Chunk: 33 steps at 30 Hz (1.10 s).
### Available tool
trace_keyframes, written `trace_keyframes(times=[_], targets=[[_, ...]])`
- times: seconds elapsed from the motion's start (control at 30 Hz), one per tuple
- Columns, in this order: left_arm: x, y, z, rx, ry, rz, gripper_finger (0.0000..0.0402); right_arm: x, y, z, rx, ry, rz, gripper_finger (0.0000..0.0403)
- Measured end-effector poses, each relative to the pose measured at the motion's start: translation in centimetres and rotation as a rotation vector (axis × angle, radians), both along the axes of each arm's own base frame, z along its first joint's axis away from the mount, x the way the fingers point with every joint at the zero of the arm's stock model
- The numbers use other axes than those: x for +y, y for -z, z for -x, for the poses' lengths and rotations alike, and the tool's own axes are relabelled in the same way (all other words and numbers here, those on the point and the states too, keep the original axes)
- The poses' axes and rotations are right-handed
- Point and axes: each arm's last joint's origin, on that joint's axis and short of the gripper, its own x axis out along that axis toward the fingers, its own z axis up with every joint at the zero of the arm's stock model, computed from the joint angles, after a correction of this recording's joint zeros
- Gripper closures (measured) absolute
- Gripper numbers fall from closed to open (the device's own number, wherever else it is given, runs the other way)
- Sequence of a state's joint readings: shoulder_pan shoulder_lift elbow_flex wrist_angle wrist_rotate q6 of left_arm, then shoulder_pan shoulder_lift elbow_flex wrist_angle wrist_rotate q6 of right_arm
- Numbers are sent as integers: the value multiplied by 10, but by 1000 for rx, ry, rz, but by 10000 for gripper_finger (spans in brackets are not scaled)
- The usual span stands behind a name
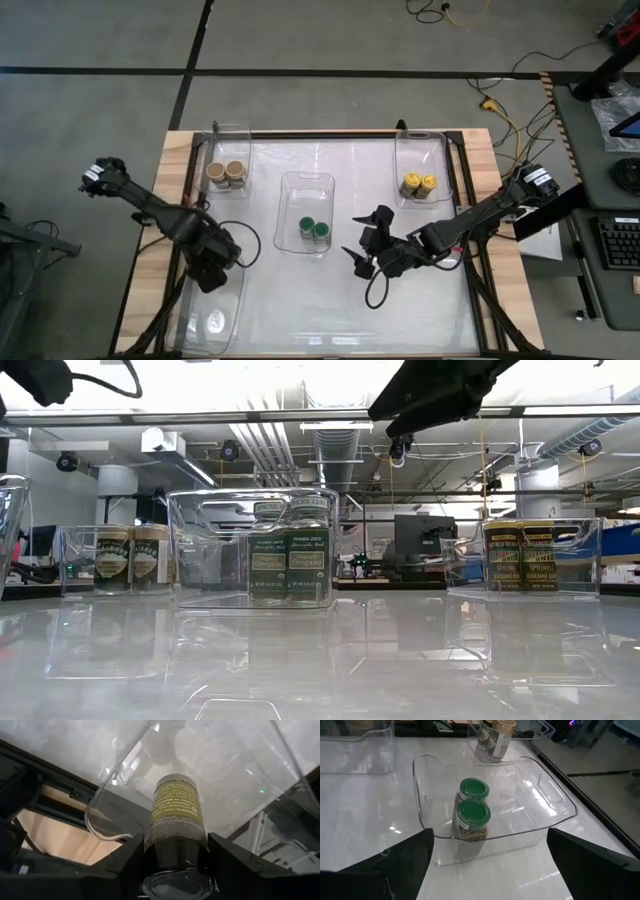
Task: Sort spices by type
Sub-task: Put the left black seasoning bottle into the bottom left transparent bin
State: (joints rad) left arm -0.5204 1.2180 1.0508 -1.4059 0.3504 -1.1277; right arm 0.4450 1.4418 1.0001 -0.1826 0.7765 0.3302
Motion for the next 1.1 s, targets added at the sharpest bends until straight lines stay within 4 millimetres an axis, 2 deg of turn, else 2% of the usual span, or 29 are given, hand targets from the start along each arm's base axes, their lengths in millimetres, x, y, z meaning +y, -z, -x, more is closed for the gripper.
trace_keyframes(times=[0.27,0.5,0.7,0.9,1.1], targets=[[-26,15,-9,50,49,25,218,5,1,2,-4,-18,-3,24],[-49,24,-9,55,51,38,218,39,-4,9,-72,-162,25,24],[-68,31,-4,106,41,58,218,57,11,9,-63,-202,21,24],[-89,39,-1,98,41,68,218,65,28,4,-44,-204,-26,24],[-102,47,2,127,20,46,218,74,29,4,-58,-224,-44,24]])
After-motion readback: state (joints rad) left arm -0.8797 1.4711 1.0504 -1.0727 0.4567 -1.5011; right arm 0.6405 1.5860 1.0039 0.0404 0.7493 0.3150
